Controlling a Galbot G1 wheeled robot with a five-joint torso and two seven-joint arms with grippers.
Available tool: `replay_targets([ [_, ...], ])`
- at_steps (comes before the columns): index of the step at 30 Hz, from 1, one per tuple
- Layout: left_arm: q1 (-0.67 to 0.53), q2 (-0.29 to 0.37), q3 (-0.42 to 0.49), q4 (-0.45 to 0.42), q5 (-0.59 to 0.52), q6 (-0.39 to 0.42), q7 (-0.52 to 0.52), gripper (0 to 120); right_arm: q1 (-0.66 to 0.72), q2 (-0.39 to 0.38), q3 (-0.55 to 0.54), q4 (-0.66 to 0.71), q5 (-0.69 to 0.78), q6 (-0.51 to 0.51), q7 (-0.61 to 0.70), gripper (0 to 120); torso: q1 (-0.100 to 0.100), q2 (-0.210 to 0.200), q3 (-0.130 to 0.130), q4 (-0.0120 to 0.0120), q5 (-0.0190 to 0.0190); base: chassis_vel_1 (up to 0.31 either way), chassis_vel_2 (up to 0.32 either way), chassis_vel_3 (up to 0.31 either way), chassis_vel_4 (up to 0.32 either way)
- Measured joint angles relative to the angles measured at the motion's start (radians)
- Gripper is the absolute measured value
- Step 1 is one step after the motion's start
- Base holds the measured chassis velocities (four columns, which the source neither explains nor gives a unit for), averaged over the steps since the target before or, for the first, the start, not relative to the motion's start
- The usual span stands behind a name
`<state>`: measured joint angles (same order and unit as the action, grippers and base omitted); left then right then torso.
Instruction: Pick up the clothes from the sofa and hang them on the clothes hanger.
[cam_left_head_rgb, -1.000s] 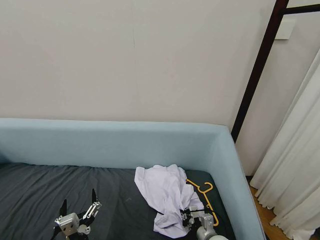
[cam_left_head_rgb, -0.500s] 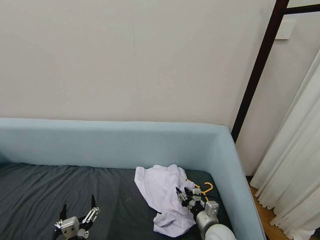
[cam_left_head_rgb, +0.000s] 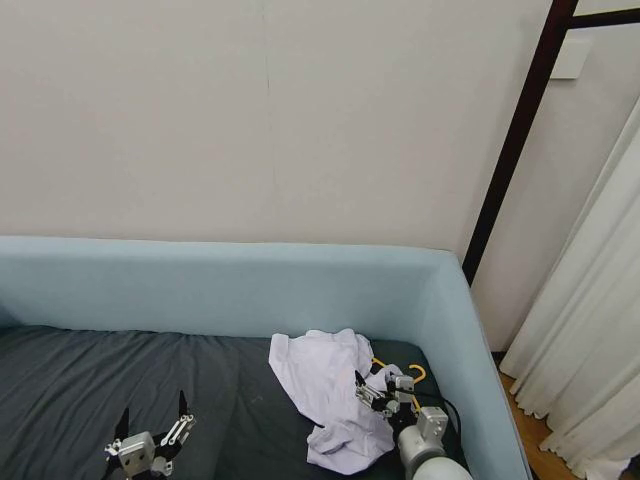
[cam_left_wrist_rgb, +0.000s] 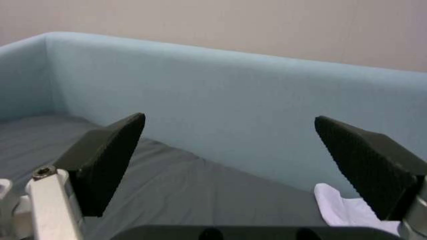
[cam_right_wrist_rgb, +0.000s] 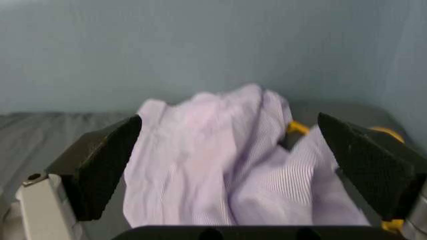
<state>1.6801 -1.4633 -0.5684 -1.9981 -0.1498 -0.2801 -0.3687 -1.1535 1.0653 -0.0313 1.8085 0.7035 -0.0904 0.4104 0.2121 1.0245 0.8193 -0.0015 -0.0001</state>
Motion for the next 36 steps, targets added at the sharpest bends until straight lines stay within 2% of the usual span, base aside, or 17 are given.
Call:
replay_targets([
  [3,0.002,-0.001,-0.002,-0.006,0.000,0.000,0.000,100,-0.012,0.005,0.018,0.089,0.341,-0.180,0.204,100,0.000,0.000,0.000,0.0001,0.0000,0.000,0.000,0.000,0.000],
  [5,0.002,-0.003,-0.002,-0.008,0.000,-0.001,0.000,100,-0.022,0.006,0.024,0.100,0.395,-0.201,0.230,100,0.000,0.000,0.000,0.0003,0.0000,0.000,0.000,0.000,0.000],
  [9,0.003,-0.007,-0.002,-0.012,0.000,-0.004,-0.001,100,-0.049,0.003,0.036,0.077,0.410,-0.184,0.211,100,0.000,0.000,0.000,-0.0001,0.0000,0.000,0.000,0.000,0.000],
  [15,0.008,-0.009,-0.001,-0.015,0.000,-0.011,-0.001,100,-0.068,0.016,0.081,-0.011,0.484,-0.181,0.182,100,0.000,0.000,0.000,-0.0001,0.0000,0.000,0.000,0.000,0.000],
  [18,0.009,-0.009,-0.001,-0.015,0.001,-0.013,-0.002,100,-0.062,0.054,0.106,-0.037,0.601,-0.180,0.207,100,0.000,0.000,0.000,0.0000,0.0000,0.000,0.000,0.000,0.000],
  [21,0.008,-0.010,0.000,-0.015,0.001,-0.015,-0.002,100,-0.062,0.091,0.126,-0.046,0.656,-0.180,0.226,100,0.000,0.000,0.000,0.0001,0.0000,0.000,0.000,0.000,0.000],
  [27,0.006,-0.012,-0.003,-0.012,0.002,-0.020,-0.002,100,-0.076,0.185,0.142,-0.111,0.640,-0.179,0.205,100,0.000,0.000,0.000,0.0000,0.0000,0.000,0.000,0.000,0.000],
  [33,0.007,-0.008,-0.008,-0.011,0.002,-0.023,-0.003,100,-0.081,0.222,0.141,-0.166,0.598,-0.176,0.153,100,0.000,0.000,0.000,-0.0001,0.0000,0.000,0.000,0.000,0.000],
  [36,0.007,-0.007,-0.011,-0.008,0.001,-0.024,-0.004,100,-0.081,0.229,0.141,-0.173,0.586,-0.168,0.134,94,0.000,0.000,0.000,0.0000,-0.0001,0.000,0.000,0.000,0.000],
])
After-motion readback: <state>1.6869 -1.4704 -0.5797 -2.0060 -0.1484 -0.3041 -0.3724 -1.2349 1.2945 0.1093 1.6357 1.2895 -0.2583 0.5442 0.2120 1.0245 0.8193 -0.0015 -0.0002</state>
